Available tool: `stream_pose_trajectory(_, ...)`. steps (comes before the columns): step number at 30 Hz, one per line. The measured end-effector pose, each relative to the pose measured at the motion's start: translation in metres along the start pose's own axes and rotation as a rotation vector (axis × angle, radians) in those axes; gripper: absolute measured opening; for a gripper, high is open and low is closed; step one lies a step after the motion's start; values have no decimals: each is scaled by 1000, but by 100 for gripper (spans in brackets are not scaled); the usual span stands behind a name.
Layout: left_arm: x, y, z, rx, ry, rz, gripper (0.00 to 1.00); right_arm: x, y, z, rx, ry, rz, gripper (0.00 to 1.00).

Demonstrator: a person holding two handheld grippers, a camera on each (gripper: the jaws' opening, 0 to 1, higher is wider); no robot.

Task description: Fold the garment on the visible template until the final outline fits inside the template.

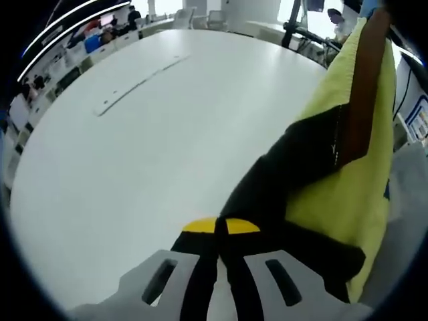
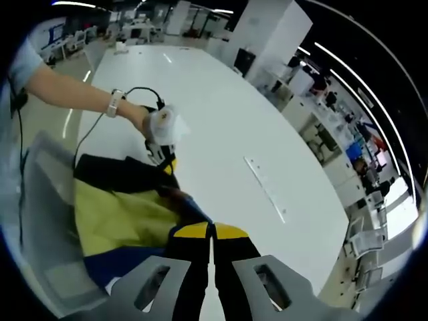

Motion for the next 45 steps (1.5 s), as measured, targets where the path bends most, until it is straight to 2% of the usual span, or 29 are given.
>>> stream_pose_trajectory(3, -1, 3, 0, -18, -39, -2, 0, 3, -4, 4, -3, -13, 0, 1)
stream_pose_trajectory(7, -5, 9, -1, -25, -30, -4, 0, 8, -11, 11, -14, -30, 6, 1)
stream_pose_trajectory(12, -18, 23, -3, -20, -56, -72, 0, 14, -23, 22, -22, -61, 5, 1)
stream_pose_trajectory(18, -30, 39, -3, -8, -55, -109, 0, 21, -44, 32, -56, -67, 20, 1)
stream_pose_trajectory(30, -53, 65, 10, -1, -55, -211, 0, 36, -89, 35, -66, -51, 22, 1)
stream_pose_trajectory(38, -72, 80, 21, 11, -17, -283, 0, 48, -126, 37, -48, -89, 28, 1)
stream_pose_trajectory(43, -82, 78, 31, -13, 5, -296, 0, 56, -147, 41, -58, -98, 38, 1)
stream_pose_trajectory(45, -85, 76, 35, -6, 43, -288, 0, 59, -156, 45, -66, -112, 34, 1)
Point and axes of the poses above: the point that each gripper's makers call its tool centre point, and the gripper's own axes: y roughly backward along the fingers, x roughly to its right, z roughly out of its underside, the point moved 8 cm from there along y, roughly backward along the fingers, and after that the axes turned 5 degrees about -z, right-handed, at the moved point
